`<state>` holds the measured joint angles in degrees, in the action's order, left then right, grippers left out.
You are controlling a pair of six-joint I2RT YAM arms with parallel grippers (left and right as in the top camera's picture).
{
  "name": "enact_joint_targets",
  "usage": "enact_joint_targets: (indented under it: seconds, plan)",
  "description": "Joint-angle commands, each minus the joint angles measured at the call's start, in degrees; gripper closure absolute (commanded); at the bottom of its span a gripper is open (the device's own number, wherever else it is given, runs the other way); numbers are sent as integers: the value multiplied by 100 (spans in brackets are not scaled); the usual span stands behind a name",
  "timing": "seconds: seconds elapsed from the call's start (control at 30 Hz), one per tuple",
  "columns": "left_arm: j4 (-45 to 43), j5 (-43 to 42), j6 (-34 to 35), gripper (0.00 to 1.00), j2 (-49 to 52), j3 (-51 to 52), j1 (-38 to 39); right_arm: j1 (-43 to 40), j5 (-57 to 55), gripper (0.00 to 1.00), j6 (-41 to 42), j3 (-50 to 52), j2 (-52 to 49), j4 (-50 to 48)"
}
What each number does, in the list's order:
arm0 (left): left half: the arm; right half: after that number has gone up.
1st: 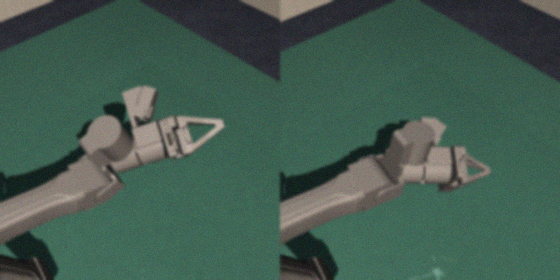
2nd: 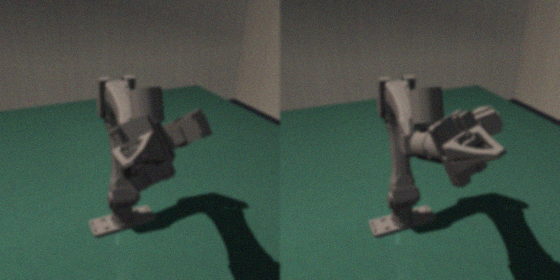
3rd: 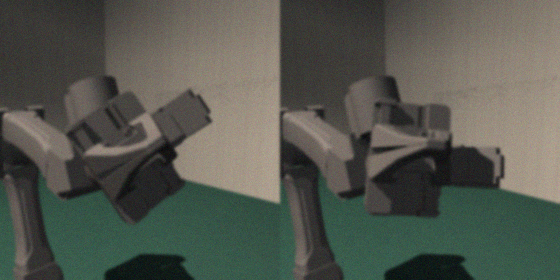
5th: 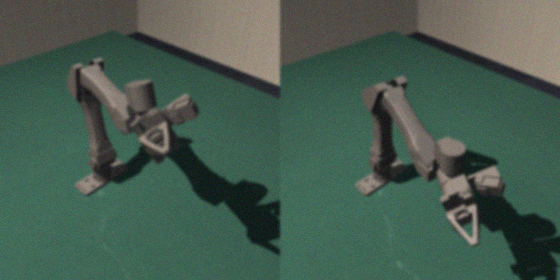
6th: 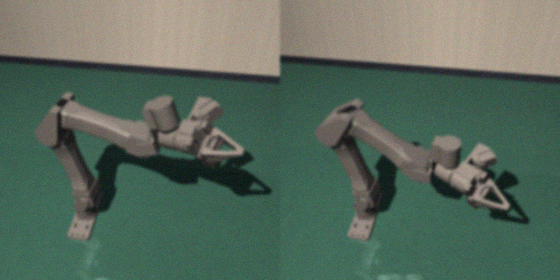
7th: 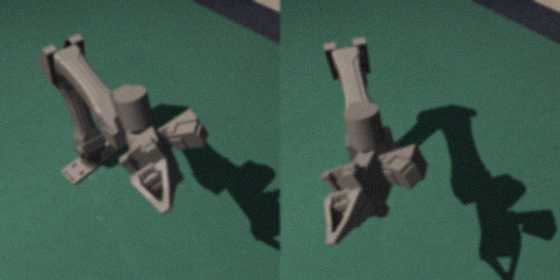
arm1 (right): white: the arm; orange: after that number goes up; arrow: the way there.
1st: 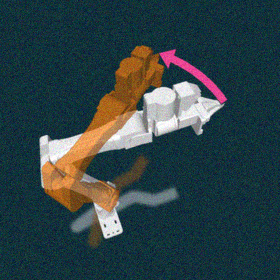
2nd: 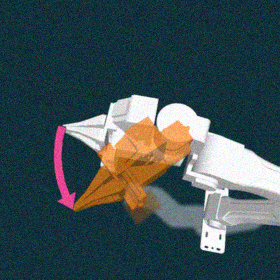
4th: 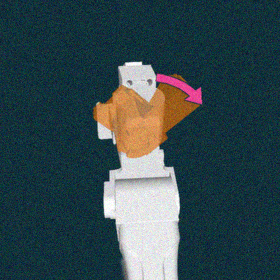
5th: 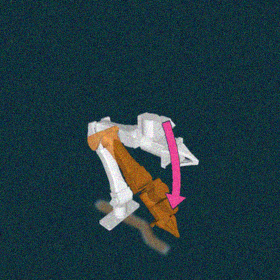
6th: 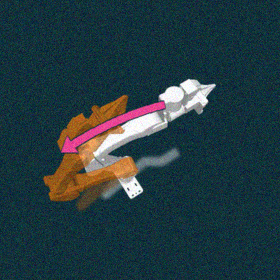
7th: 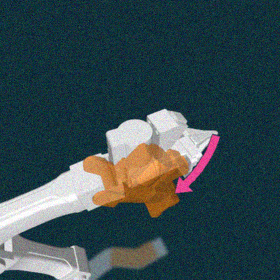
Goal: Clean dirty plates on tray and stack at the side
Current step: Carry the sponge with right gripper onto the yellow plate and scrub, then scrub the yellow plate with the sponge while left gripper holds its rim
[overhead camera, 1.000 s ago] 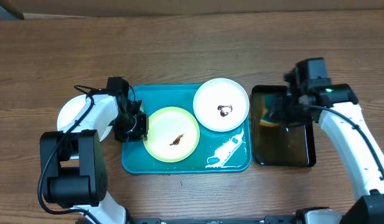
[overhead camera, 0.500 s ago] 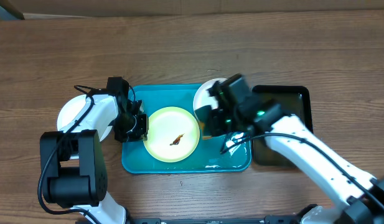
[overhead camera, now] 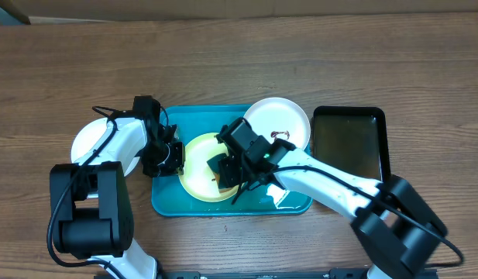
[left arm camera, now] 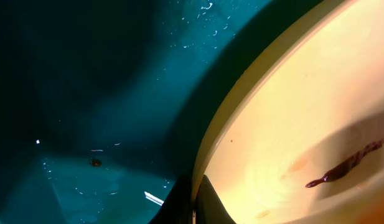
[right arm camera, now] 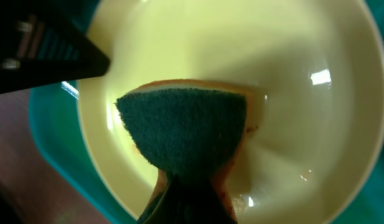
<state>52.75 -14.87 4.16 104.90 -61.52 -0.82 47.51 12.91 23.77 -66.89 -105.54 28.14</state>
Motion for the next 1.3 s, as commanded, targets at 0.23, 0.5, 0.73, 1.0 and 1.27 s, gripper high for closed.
enact_joint_targets:
  seconds: [0.23, 0.5, 0.73, 1.0, 1.27]
  plan:
    - [-9, -24, 63, 96, 74, 50, 22, 92, -549, 96, 179, -101, -378, -649]
    - [-7, -24, 63, 96, 74, 50, 22, 127, -761, 96, 348, -101, -619, -149]
    - [-9, -24, 63, 96, 74, 50, 22, 363, 417, 96, 155, -153, -546, -9]
    - [-9, -24, 63, 96, 74, 50, 22, 575, 352, 96, 2, -439, -509, -96]
    - [-7, -24, 63, 96, 74, 50, 22, 573, -1104, 96, 48, -439, -511, -278]
